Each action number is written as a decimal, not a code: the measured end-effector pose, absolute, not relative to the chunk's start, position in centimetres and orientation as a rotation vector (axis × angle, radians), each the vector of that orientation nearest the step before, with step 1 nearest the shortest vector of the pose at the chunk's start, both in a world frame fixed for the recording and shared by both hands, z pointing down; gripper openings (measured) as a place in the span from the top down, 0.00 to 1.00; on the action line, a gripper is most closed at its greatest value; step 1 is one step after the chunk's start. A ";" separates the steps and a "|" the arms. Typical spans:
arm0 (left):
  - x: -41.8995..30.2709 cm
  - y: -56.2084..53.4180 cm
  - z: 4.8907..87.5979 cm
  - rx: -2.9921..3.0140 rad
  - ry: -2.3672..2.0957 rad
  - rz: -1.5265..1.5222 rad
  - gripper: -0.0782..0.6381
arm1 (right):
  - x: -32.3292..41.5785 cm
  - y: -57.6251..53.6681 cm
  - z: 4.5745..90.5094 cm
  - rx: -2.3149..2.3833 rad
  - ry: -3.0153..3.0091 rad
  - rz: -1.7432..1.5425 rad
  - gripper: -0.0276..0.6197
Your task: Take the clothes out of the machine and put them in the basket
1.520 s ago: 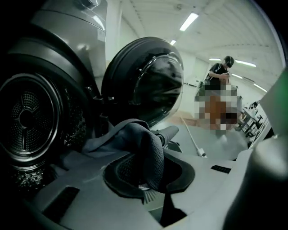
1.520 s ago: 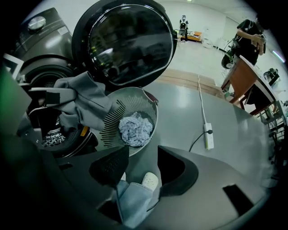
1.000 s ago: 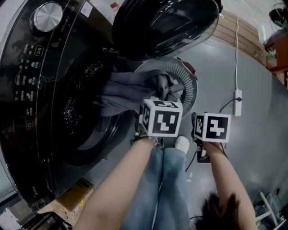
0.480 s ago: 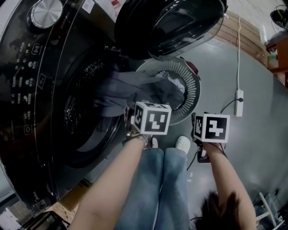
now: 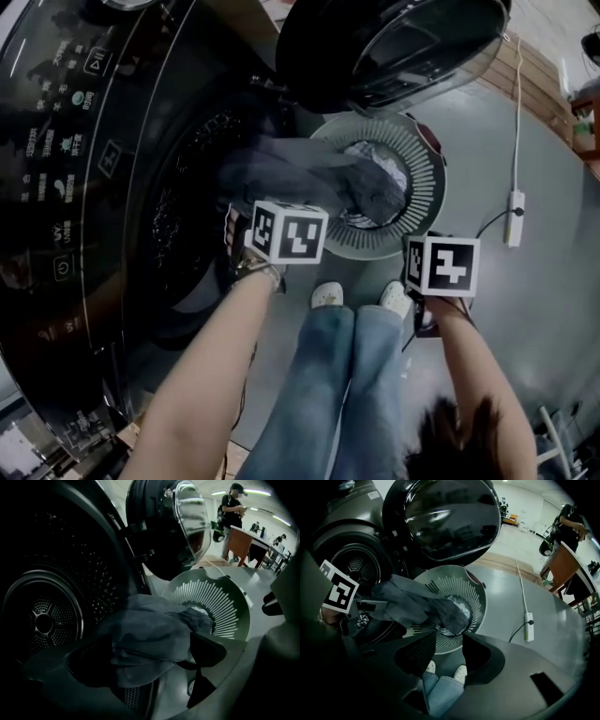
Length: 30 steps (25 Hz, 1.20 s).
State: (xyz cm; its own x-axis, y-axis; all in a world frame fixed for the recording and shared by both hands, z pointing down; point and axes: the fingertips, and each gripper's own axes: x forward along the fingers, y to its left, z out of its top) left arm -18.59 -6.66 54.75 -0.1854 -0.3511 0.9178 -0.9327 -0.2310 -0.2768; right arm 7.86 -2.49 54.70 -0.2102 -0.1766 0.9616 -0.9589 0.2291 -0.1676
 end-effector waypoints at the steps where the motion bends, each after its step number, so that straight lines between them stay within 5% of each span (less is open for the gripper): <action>1: -19.5 -6.6 55.1 1.533 -1.506 1.458 0.20 | 7.3 -2.5 54.9 1.084 -1.600 1.078 0.68; 17: -25.9 -6.5 59.8 1.386 -1.540 1.596 0.18 | 4.9 -1.7 58.7 1.030 -1.599 1.049 0.71; 19: -25.6 -6.2 59.4 1.360 -1.557 1.553 0.42 | 5.1 -1.4 58.7 1.028 -1.595 1.048 0.72; 21: -25.6 -6.1 58.5 1.332 -1.611 1.516 0.81 | 5.2 -1.3 58.6 1.028 -1.597 1.048 0.73; 30: -21.3 -5.4 55.2 1.415 -1.650 1.298 0.83 | 6.3 -1.4 57.0 1.047 -1.610 1.040 0.79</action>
State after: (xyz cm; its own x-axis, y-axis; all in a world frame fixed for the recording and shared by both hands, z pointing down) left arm -21.33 -5.38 55.17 -0.2513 -0.3691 0.8948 -0.9565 -0.0470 -0.2881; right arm 6.34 -1.37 56.95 -0.2134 -0.1668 0.9626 -0.9462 0.2807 -0.1611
